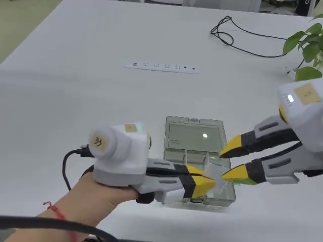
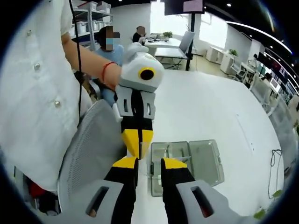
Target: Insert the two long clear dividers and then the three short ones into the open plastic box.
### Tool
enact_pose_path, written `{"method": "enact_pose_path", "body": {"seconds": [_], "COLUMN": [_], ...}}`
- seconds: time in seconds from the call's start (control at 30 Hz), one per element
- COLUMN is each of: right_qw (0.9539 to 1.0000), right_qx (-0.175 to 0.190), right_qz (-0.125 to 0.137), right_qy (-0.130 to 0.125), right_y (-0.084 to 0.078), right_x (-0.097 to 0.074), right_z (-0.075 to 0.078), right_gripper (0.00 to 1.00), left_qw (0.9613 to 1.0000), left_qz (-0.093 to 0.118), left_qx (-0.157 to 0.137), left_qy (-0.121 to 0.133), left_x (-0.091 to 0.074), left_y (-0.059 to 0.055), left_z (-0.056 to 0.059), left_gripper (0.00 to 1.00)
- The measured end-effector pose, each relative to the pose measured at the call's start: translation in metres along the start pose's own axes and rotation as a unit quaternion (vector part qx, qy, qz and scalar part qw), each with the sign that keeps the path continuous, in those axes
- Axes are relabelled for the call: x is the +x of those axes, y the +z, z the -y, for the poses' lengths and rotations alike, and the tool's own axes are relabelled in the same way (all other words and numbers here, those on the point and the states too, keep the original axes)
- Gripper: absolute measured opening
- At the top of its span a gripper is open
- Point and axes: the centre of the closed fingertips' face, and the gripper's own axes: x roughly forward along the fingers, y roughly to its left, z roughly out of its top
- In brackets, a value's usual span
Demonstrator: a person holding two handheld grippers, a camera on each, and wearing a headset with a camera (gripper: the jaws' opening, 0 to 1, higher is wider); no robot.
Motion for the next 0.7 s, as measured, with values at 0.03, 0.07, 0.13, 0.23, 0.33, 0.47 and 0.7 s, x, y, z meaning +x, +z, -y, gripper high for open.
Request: {"method": "enact_pose_path", "body": {"seconds": [0.03, 0.07, 0.13, 0.23, 0.33, 0.47, 0.7], "right_qw": [0.9999, 0.9995, 0.9990, 0.9983, 0.9974, 0.9963, 0.9953], "right_qx": [-0.002, 0.001, 0.001, -0.002, 0.001, 0.010, 0.021], "right_qz": [0.002, 0.004, 0.008, 0.003, 0.004, 0.009, 0.015], "right_qy": [0.016, 0.031, 0.045, 0.059, 0.072, 0.085, 0.094], "right_y": [0.001, 0.002, 0.004, 0.004, 0.003, 0.002, 0.003], "right_x": [0.001, 0.002, 0.003, 0.005, 0.006, 0.007, 0.007], "right_z": [-0.006, -0.012, -0.017, -0.023, -0.028, -0.032, -0.035], "right_gripper": [0.19, 0.18, 0.15, 0.11, 0.08, 0.05, 0.03], "left_qw": [0.9998, 0.9997, 0.9995, 0.9991, 0.9987, 0.9982, 0.9979], "left_qz": [-0.003, -0.005, -0.008, -0.012, -0.012, -0.012, -0.014], "left_qx": [0.014, 0.018, 0.025, 0.033, 0.038, 0.044, 0.051], "left_qy": [-0.010, -0.013, -0.019, -0.025, -0.032, -0.038, -0.039], "left_x": [0.000, 0.000, 0.000, 0.001, 0.001, 0.000, 0.000], "left_y": [0.000, -0.001, -0.001, -0.003, -0.004, -0.005, -0.005], "left_z": [0.004, 0.006, 0.009, 0.011, 0.013, 0.016, 0.018], "left_gripper": [0.00, 0.00, 0.00, 0.00, 0.00, 0.00, 0.00]}}
